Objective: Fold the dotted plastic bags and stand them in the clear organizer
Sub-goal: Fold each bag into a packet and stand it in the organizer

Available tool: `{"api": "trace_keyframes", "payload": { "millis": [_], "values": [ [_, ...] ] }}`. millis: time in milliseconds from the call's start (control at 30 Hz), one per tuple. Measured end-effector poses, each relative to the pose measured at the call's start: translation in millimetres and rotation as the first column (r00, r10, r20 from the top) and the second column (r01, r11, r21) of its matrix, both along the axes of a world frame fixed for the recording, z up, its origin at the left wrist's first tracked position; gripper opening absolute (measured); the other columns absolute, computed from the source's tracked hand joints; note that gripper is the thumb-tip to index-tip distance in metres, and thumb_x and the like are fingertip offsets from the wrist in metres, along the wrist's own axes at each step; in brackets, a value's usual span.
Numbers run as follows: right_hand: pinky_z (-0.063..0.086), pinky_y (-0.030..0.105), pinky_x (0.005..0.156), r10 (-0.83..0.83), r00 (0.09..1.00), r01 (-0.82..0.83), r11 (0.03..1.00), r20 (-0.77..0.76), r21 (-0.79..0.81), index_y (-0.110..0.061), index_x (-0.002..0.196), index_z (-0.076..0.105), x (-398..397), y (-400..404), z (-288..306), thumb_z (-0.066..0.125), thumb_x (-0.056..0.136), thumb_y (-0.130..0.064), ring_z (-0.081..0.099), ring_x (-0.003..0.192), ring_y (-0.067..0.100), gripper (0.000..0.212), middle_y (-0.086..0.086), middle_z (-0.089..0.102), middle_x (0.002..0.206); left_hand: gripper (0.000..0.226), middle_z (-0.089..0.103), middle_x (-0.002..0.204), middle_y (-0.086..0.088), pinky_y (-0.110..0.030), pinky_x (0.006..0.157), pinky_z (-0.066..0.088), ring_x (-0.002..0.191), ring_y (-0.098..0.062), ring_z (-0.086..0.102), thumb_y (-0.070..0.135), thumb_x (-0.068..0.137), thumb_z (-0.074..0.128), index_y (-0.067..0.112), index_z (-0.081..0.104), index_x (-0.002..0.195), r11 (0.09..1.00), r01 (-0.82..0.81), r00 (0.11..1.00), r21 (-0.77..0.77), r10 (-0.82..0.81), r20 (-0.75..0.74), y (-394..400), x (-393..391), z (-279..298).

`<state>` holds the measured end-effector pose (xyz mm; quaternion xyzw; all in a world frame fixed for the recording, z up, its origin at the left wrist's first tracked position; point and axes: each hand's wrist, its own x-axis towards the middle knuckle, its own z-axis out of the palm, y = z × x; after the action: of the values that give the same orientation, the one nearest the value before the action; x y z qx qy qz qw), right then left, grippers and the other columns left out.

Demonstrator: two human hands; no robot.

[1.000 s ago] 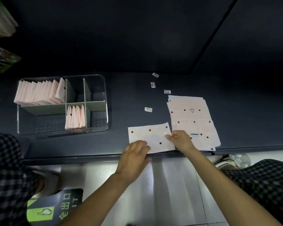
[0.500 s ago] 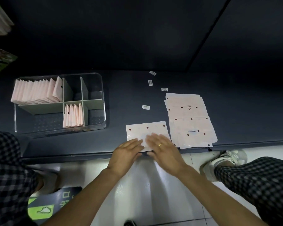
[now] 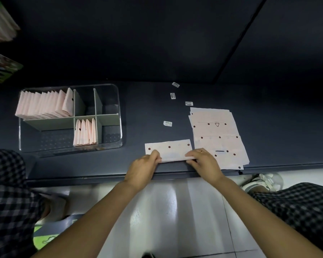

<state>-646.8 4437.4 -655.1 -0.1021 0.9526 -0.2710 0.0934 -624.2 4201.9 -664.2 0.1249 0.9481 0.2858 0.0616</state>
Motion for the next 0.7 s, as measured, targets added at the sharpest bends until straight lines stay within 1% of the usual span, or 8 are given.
{"api": "trace_keyframes", "payload": {
  "millis": [67,167,300,467,567,633,667,700],
  "values": [
    [0.042,0.024,0.072,-0.121,0.982,0.135,0.986,0.143,-0.096,-0.015,0.092,0.066,-14,-2,3,0.067,0.085,-0.017,0.055,0.083,0.018,0.007,0.002,0.064,0.085,0.017,0.061,0.074,-0.007,-0.039,0.065,0.043,0.074,-0.037,0.057,0.031,0.100,0.041,0.017,0.041,0.092,0.989,-0.110,0.992,0.101,0.104,0.065,0,-10,2],
    [0.031,0.017,0.052,-0.185,0.948,0.233,0.957,0.258,-0.170,-0.014,0.083,0.059,-32,-5,8,0.068,0.085,-0.022,0.043,0.059,0.013,0.012,0.001,0.052,0.063,0.016,0.059,0.075,-0.001,-0.034,0.068,0.040,0.076,-0.026,0.057,0.033,0.095,0.052,0.022,0.041,0.091,0.919,-0.281,0.948,0.278,0.219,0.232,-4,-22,6],
    [0.027,0.028,0.056,-0.265,0.909,0.295,0.954,0.320,-0.048,-0.005,0.072,0.050,-53,-11,5,0.063,0.089,-0.029,0.039,0.064,0.019,0.032,0.004,0.042,0.064,0.034,0.064,0.087,-0.007,-0.036,0.076,0.048,0.078,-0.026,0.059,0.024,0.087,0.066,0.015,0.047,0.113,0.813,-0.455,0.876,0.363,0.334,0.348,-6,-27,4],
    [0.023,0.029,0.051,-0.318,0.879,0.293,0.948,0.354,0.124,-0.013,0.053,0.026,-70,-18,4,0.060,0.091,-0.030,0.032,0.053,0.017,0.053,0.002,0.030,0.055,0.039,0.058,0.104,-0.009,-0.043,0.082,0.049,0.091,-0.030,0.059,0.018,0.088,0.063,0.012,0.046,0.123,0.814,-0.499,0.863,0.299,0.433,0.260,5,-24,4],
    [0.022,0.028,0.048,-0.343,0.862,0.307,0.939,0.374,0.154,-0.014,0.053,0.025,-75,-20,3,0.061,0.090,-0.032,0.032,0.051,0.015,0.054,0.002,0.031,0.054,0.035,0.052,0.117,-0.013,-0.042,0.086,0.043,0.103,-0.032,0.053,0.016,0.086,0.065,0.008,0.055,0.118,0.914,-0.379,0.920,0.142,0.389,-0.049,13,-14,7],
    [0.023,0.028,0.048,-0.349,0.853,0.310,0.937,0.387,0.160,-0.014,0.053,0.026,-78,-20,3,0.062,0.089,-0.032,0.033,0.050,0.016,0.054,0.002,0.032,0.053,0.037,0.054,0.127,-0.013,-0.043,0.094,0.040,0.111,-0.035,0.053,0.019,0.085,0.066,0.010,0.058,0.119,0.984,-0.177,0.967,0.019,0.178,-0.181,21,-9,7],
    [0.024,0.028,0.048,-0.354,0.849,0.315,0.935,0.393,0.164,-0.014,0.053,0.027,-79,-21,3,0.063,0.089,-0.032,0.034,0.050,0.016,0.054,0.002,0.033,0.053,0.042,0.049,0.137,-0.013,-0.045,0.105,0.033,0.124,-0.034,0.048,0.024,0.087,0.064,0.010,0.055,0.126,0.998,-0.052,0.983,-0.046,0.043,-0.180,26,-7,4],
    [0.025,0.028,0.049,-0.361,0.843,0.320,0.932,0.398,0.167,-0.014,0.053,0.028,-80,-21,3,0.063,0.088,-0.032,0.035,0.050,0.016,0.053,0.002,0.034,0.053,0.051,0.037,0.148,-0.013,-0.044,0.115,0.018,0.136,-0.031,0.035,0.031,0.091,0.058,0.010,0.046,0.136,0.989,0.059,0.985,-0.132,-0.080,-0.152,30,-5,1]
  ]
}}
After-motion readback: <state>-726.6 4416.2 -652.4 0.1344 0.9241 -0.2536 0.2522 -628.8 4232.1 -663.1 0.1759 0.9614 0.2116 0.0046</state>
